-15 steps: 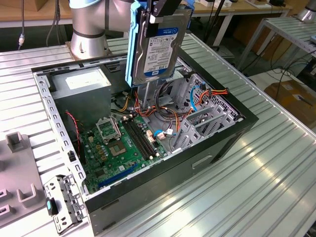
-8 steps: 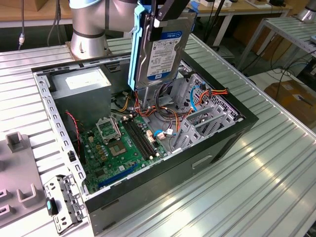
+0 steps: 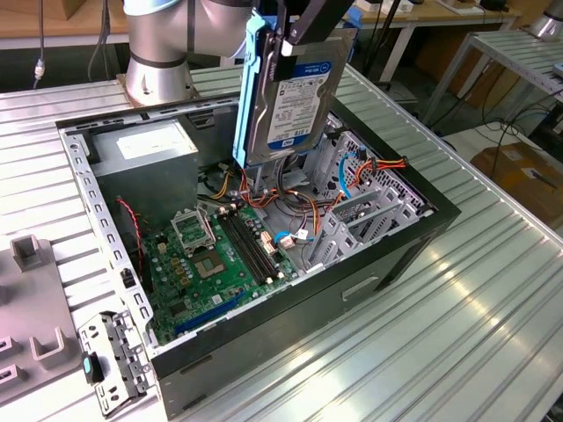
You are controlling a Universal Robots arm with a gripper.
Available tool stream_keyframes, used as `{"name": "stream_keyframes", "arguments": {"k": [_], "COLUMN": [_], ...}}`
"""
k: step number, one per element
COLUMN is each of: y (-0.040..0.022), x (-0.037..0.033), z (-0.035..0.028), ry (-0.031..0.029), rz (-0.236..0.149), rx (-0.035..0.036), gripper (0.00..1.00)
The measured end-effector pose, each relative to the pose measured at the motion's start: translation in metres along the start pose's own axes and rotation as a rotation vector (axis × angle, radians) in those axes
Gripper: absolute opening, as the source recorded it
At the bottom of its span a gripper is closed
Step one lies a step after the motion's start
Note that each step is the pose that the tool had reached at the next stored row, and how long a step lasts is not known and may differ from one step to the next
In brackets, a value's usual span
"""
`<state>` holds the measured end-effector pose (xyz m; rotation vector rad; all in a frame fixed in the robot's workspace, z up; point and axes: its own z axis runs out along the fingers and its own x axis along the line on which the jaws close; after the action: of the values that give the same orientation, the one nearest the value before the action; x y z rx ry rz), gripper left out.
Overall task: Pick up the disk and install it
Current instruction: 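Insert the disk into the insertion slot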
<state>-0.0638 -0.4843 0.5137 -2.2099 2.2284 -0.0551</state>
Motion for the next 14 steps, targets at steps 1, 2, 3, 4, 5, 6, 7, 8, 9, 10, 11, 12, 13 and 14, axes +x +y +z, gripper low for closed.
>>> {"name": "stream_keyframes", "arguments": {"k": [1,2,3,4,5,6,7,8,9,10,11,12,13,14], "y": [0.0,-0.0001,-0.0001,-0.0001,-0.0001,-0.0001,0.0,-0.0001,0.0,-0.0001,-0.0001,-0.0001,-0.0001,-0.0002], "x": [0.0,0.0,0.0001,0.0001,0.0001,0.0002,0.0002,0.0002,0.0005,0.0013,0.0034,0.0067,0.0098,0.0132], "z": [0.0,0.0,0.0,0.0,0.0,0.0,0.0,0.0,0.0,0.0,0.0001,0.0002,0.0004,0.0006], "ry": [0.0,0.0,0.0,0.0,0.0,0.0,0.0,0.0,0.0001,0.0,0.0,0.0,-0.0001,-0.0001], "rz": [0.0,0.0,0.0,0.0,0.0,0.0,0.0,0.0,0.0,0.0,0.0,0.0,0.0,0.0], "rx": [0.0,0.0,0.0,0.0,0.0,0.0,0.0,0.0,0.0,0.0,0.0,0.0,0.0001,0.0], "gripper": [0.37,0.37,0.37,0.37,0.37,0.37,0.37,0.37,0.37,0.37,0.37,0.37,0.37,0.37]}}
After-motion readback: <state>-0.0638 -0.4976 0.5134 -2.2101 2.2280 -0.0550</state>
